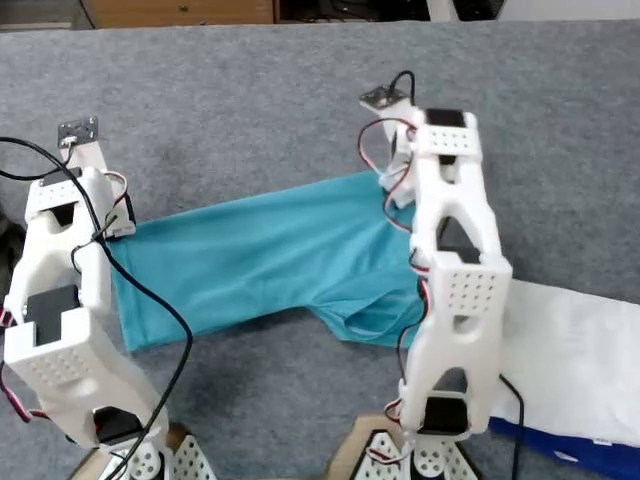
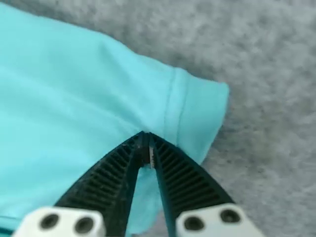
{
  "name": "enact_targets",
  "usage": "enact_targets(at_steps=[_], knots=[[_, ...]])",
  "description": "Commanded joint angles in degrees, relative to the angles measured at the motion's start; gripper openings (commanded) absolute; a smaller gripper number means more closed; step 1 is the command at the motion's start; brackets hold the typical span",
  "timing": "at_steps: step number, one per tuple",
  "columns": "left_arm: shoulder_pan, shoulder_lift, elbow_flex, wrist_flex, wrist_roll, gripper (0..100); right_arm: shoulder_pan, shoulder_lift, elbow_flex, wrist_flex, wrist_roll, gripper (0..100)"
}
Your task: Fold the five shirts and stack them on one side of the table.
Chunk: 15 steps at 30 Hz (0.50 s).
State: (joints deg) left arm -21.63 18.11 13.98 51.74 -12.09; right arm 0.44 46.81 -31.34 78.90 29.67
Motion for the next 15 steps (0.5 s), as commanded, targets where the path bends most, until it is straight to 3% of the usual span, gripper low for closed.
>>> enact_targets(at_steps=[1,6,9,12,15], knots=[[-1.1,0.2,-2.1,-0.6,0.2,2,2.9,0.2,-7.5,5.6,2.4,0.5],[-0.4,-0.9,-2.8,-0.3,0.1,2,-0.1,-4.4,-22.5,16.8,3.2,0.5],[-0.1,-3.4,-5.7,5.2,0.1,2,-1.9,-6.5,-31.1,23.2,4.2,0.5],[0.0,-5.9,-8.0,9.7,0.0,2,-2.0,-9.0,-30.0,23.6,4.5,0.5],[0.1,-9.8,-6.9,13.3,-2.5,2,-2.2,-14.4,-20.0,23.6,4.4,0.5]])
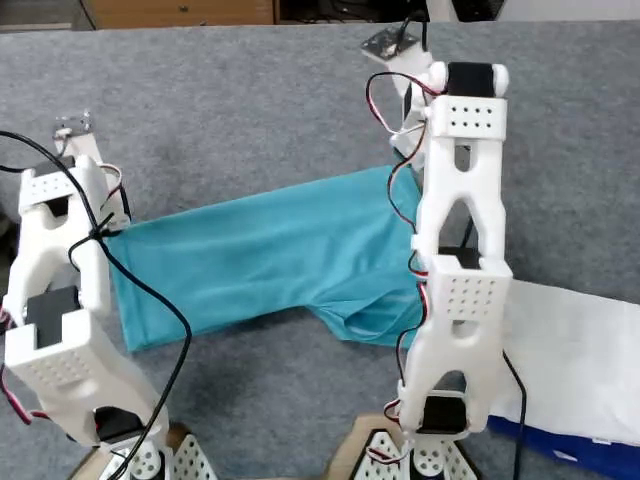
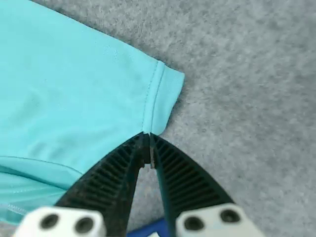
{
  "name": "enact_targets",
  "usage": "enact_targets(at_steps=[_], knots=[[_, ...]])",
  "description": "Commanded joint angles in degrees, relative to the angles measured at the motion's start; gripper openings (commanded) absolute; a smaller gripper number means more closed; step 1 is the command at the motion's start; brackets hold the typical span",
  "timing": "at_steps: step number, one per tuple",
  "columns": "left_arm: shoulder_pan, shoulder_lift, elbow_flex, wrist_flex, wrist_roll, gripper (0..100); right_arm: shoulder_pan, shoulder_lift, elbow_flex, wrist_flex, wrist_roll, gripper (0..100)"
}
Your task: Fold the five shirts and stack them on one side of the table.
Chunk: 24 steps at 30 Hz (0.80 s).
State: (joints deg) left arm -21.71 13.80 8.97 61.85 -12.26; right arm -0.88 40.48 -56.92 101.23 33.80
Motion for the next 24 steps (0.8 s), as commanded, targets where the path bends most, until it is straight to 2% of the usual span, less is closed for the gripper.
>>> enact_targets(at_steps=[1,5,9,13,17,24], knots=[[0.6,-7.1,-0.3,3.8,-3.7,2,-1.1,-10.8,10.2,1.2,0.3,0.4],[2.2,-17.2,13.9,1.2,-6.9,2,-2.8,-23.2,29.0,-0.5,0.7,0.4],[2.0,-29.5,33.8,-11.9,-7.6,2,-3.0,-33.1,48.5,-10.5,0.7,0.5],[2.0,-36.9,48.6,-23.3,-7.5,2,-3.0,-35.1,65.0,-20.5,0.4,0.5],[1.8,-38.5,53.5,-28.6,-7.4,2,-3.1,-35.1,74.8,-27.6,0.3,0.5],[-1.3,-37.9,52.4,-29.0,-3.8,2,-6.5,-35.6,79.8,-28.5,-2.2,0.5]])
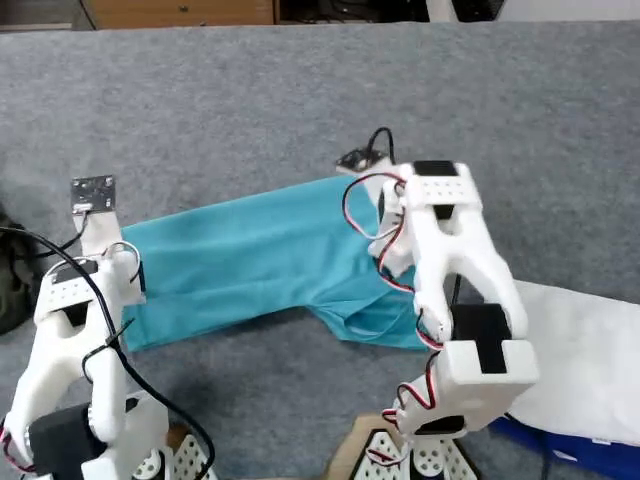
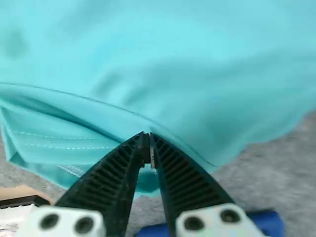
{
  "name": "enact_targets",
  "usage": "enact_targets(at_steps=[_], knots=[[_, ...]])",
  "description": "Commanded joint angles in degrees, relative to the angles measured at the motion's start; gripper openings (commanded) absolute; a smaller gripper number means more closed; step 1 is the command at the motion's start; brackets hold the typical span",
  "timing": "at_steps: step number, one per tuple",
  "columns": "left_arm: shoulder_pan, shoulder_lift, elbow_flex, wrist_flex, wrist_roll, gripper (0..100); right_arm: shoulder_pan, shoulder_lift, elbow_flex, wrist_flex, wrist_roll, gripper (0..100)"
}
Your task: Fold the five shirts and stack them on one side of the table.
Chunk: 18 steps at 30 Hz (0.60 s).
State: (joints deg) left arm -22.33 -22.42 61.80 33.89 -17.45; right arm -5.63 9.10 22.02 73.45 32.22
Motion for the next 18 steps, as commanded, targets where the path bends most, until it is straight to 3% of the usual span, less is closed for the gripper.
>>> enact_targets(at_steps=[1,9,18], knots=[[-0.7,-1.7,-0.4,-1.1,1.3,2,-2.2,-4.2,1.0,-0.7,-0.6,0.5],[-0.7,-1.7,-0.4,-1.1,1.2,2,-2.2,-5.6,3.9,1.4,-1.2,0.5],[-0.7,-1.7,-0.4,-1.1,1.1,2,-2.5,-19.9,18.1,1.0,0.1,0.5]])
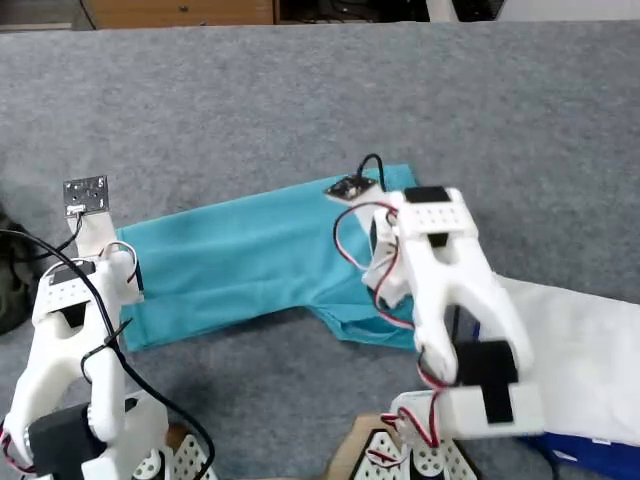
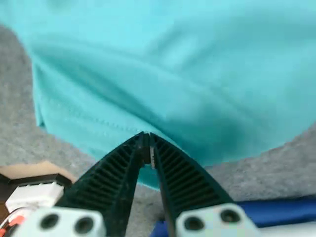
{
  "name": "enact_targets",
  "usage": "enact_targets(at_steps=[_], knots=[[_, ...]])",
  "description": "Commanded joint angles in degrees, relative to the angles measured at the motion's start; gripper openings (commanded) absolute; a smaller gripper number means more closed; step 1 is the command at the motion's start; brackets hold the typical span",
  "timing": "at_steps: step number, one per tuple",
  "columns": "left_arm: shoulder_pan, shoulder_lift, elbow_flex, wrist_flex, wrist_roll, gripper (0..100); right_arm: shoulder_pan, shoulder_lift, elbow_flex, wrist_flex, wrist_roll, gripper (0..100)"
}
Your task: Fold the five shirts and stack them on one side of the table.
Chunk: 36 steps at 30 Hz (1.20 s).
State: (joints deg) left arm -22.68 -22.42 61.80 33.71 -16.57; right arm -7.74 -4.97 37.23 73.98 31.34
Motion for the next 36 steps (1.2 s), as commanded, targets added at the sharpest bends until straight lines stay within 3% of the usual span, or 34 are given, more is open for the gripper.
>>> enact_targets(at_steps=[1,16,24,33,36], knots=[[-0.4,-1.7,-0.4,-0.9,0.3,2,-0.4,-7.0,4.2,0.4,1.7,0.5],[-0.4,-1.7,-0.3,-0.9,0.2,2,-0.6,-6.5,8.1,-0.2,3.6,0.5],[-0.2,-1.7,-0.2,-0.9,0.2,2,-2.7,-6.3,5.9,5.4,13.5,0.5],[-0.2,-1.7,-0.2,-0.9,0.2,2,-2.9,-6.6,-10.7,15.2,14.4,0.7],[-0.2,-1.7,-0.3,-1.0,0.2,2,-3.5,-6.5,-10.8,15.6,17.3,7.9]])
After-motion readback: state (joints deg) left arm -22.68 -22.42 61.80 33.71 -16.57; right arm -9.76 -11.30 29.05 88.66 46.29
